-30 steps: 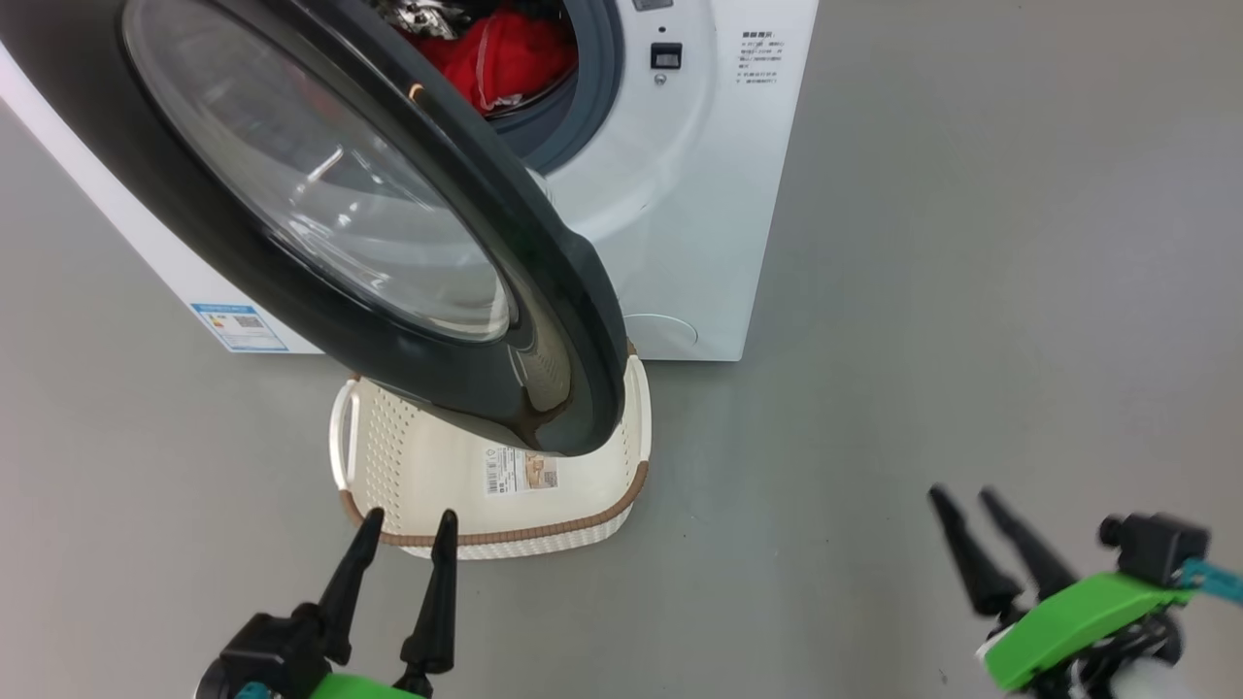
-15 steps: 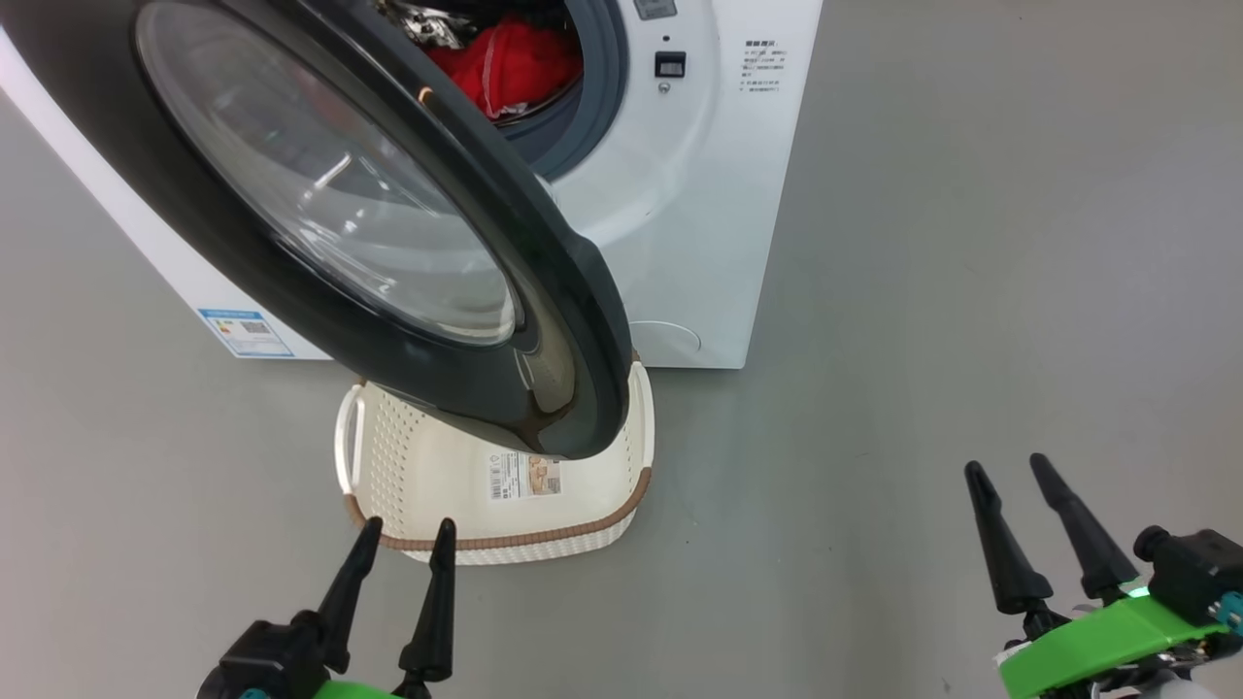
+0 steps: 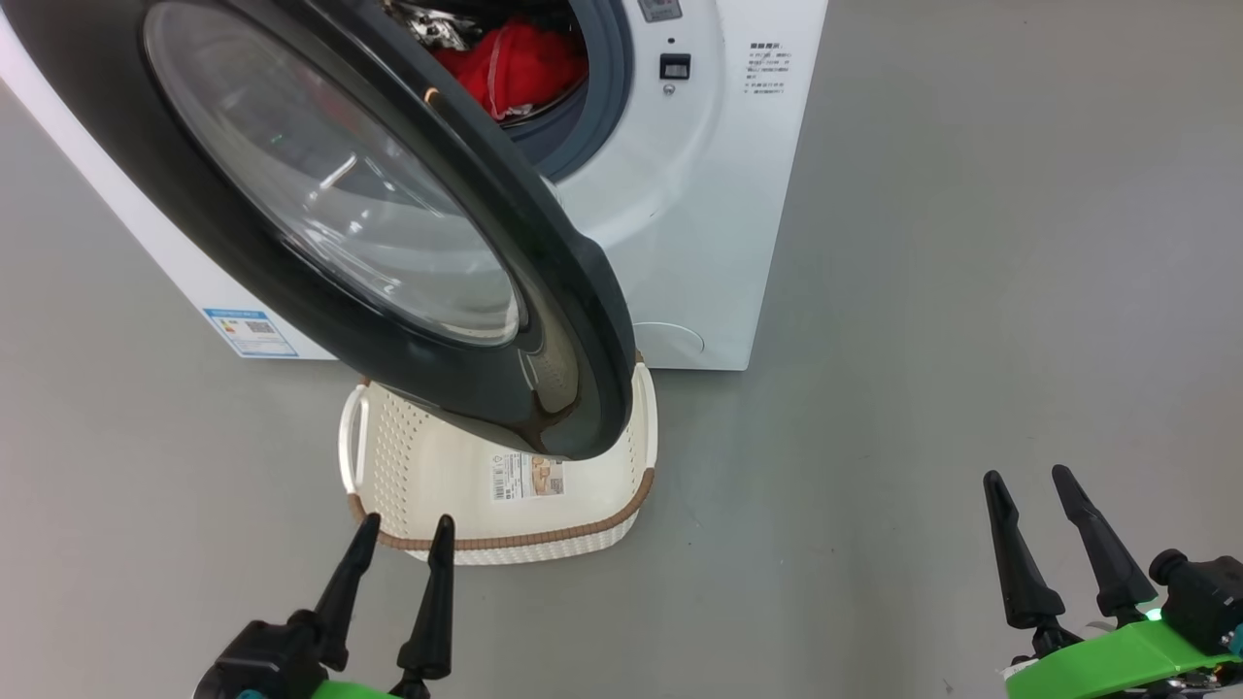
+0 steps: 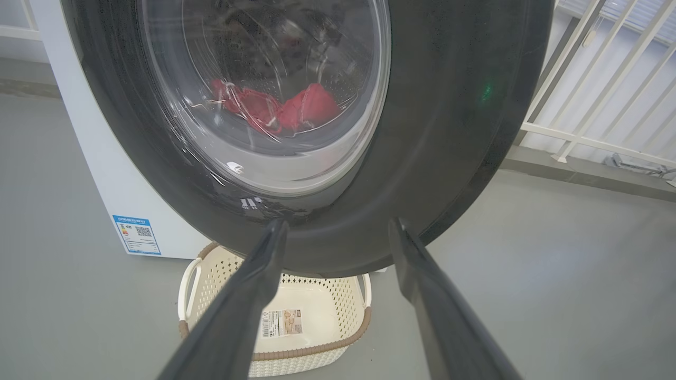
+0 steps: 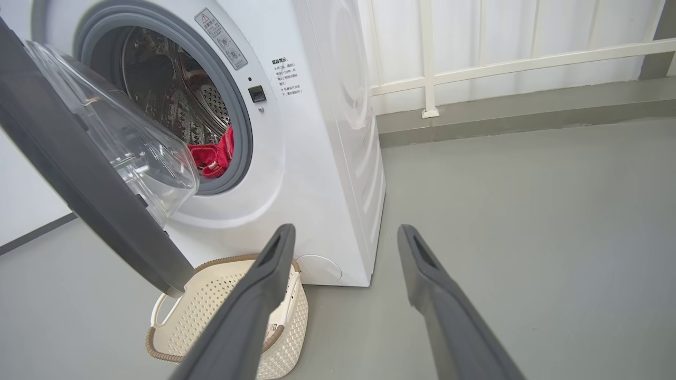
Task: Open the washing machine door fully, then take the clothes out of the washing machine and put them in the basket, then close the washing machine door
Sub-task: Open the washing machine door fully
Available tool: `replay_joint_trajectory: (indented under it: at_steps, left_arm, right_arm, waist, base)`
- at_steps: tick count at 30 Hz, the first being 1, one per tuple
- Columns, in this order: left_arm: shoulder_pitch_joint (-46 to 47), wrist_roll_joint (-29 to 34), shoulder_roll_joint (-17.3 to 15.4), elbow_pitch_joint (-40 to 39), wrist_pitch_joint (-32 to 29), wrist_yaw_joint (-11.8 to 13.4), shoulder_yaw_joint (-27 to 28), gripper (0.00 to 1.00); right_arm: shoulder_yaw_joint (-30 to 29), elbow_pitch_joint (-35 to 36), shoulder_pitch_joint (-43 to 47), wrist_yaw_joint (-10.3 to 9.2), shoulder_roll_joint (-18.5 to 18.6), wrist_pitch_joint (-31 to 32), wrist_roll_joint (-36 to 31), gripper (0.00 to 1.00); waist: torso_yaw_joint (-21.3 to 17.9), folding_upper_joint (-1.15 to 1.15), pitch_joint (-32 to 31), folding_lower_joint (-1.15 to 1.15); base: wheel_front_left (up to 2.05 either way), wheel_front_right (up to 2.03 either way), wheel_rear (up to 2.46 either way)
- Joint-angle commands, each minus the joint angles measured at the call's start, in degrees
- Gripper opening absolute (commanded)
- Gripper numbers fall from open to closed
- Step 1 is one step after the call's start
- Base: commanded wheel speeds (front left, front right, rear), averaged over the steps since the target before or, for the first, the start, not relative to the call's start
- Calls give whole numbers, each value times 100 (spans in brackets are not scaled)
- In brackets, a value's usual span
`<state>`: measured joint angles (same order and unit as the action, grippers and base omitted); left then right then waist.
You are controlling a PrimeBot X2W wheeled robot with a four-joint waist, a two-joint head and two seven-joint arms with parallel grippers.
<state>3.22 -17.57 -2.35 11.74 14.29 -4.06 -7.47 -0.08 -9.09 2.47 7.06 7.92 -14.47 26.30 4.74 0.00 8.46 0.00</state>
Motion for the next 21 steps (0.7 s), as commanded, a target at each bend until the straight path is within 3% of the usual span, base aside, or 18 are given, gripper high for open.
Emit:
replay_joint_trajectory:
  at_steps: [1,18,20,21]
  left_arm:
    - [-16,53,-53,-163,71,-34,191,100]
    - [7,41,-53,-187,71,-25,149,100]
    - [16,32,-53,-186,71,-20,124,100]
    - [16,32,-53,-186,71,-20,124,100]
  right_arm:
    - [90,109,51,43,60,-52,-99,100]
    - [176,147,3,43,48,-52,66,98]
    - [152,188,-60,43,12,-52,299,0]
    - [152,188,-60,43,12,-52,299,0]
  waist:
    - [2,0,-1,0]
    - [59,0,53,0]
    - [99,0,68,0]
    - [99,0,68,0]
  base:
    - [0,0,0]
    - [0,0,0]
    - [0,0,0]
    - [0,0,0]
